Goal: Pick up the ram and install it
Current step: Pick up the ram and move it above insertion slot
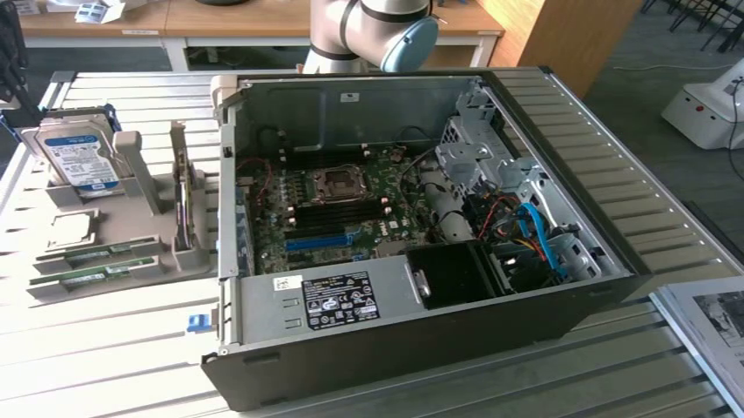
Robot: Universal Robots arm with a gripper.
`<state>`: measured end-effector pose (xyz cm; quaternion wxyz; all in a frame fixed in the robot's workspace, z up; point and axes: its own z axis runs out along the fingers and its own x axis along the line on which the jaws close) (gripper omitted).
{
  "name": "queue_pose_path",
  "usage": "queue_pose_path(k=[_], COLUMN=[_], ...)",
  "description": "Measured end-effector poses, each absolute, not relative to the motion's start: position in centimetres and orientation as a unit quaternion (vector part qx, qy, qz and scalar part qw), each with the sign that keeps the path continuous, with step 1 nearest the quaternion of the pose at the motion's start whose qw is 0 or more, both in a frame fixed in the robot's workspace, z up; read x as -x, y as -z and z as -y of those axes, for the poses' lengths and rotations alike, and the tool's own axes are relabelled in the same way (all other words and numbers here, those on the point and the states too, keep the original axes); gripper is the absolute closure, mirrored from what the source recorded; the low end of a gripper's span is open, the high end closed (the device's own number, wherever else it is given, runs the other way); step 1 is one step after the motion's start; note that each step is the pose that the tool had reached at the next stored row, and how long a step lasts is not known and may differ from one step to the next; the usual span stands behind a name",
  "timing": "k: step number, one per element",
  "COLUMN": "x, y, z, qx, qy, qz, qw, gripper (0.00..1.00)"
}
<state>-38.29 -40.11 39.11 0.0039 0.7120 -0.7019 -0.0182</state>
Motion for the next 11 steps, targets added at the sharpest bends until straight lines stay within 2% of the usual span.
queue_pose_path(k=[11], x=[38.29], y=[-38.85], z=[40.11], qx=[-0.712], qy=[0.018], qz=[0.702], qw=[0.004], gripper=[0.90])
